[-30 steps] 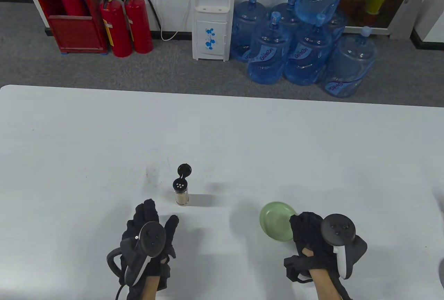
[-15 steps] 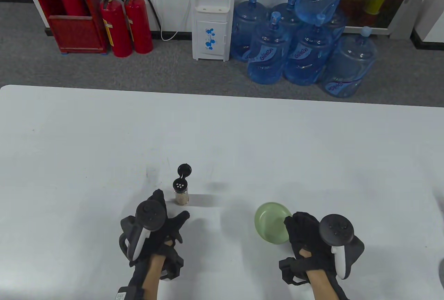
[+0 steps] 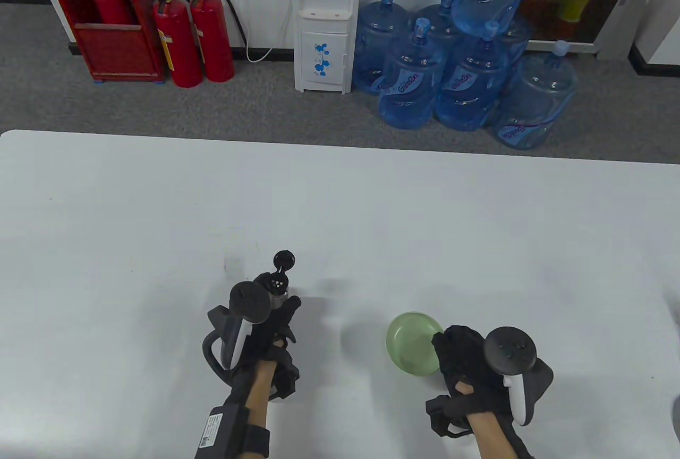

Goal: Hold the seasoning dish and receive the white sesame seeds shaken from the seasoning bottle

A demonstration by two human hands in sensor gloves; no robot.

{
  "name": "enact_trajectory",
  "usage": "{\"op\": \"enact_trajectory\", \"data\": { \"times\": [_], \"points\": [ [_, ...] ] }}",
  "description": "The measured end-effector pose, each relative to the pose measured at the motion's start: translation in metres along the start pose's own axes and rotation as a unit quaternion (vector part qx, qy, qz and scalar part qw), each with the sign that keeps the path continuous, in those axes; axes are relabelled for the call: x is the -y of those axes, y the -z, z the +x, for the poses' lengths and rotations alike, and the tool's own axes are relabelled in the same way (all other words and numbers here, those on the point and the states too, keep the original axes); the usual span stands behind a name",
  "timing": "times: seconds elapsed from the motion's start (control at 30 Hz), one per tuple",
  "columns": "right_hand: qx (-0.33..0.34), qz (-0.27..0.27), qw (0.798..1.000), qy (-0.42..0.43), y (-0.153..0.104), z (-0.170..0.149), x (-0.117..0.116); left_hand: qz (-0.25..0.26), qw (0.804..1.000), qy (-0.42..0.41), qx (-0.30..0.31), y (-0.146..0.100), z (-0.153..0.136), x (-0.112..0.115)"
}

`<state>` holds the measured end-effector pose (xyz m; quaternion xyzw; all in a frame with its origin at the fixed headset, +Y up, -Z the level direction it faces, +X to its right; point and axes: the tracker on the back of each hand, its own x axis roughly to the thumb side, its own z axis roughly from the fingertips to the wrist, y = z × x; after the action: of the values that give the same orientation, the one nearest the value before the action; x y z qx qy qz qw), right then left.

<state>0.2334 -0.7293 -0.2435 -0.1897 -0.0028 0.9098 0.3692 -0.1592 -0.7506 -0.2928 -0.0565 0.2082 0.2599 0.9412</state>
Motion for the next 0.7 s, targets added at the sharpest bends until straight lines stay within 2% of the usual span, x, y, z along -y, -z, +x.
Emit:
{"op": "enact_trajectory", "data": {
  "times": [0.13, 0.23, 0.3, 0.37, 0.47, 0.57, 0.7],
  "points": [
    [0.007, -0.006, 1.000, -0.006, -0.001, 0.000, 0.000, 0.020, 0.999, -0.015, 0.040, -0.009, 0.000, -0.003],
    [0.004, 0.001, 1.000, -0.006, -0.002, 0.000, -0.003, 0.097, 0.990, -0.041, 0.096, -0.030, 0.001, -0.010],
    [0.003, 0.006, 1.000, -0.006, -0.003, 0.001, -0.006, 0.128, 0.982, -0.053, 0.131, -0.044, 0.003, -0.014],
    [0.008, 0.001, 1.000, -0.012, -0.005, 0.003, -0.008, 0.132, 0.977, -0.044, 0.161, -0.058, 0.006, -0.018],
    [0.014, 0.010, 1.000, -0.007, -0.009, 0.008, -0.015, 0.168, 0.960, 0.003, 0.225, -0.082, 0.014, -0.018],
    [0.014, 0.039, 0.999, 0.000, -0.013, 0.013, -0.026, 0.231, 0.923, 0.101, 0.289, -0.106, 0.031, -0.014],
    [0.023, 0.048, 0.998, -0.024, -0.015, 0.018, -0.036, 0.319, 0.851, 0.216, 0.358, -0.136, 0.056, -0.003]
  ]
}}
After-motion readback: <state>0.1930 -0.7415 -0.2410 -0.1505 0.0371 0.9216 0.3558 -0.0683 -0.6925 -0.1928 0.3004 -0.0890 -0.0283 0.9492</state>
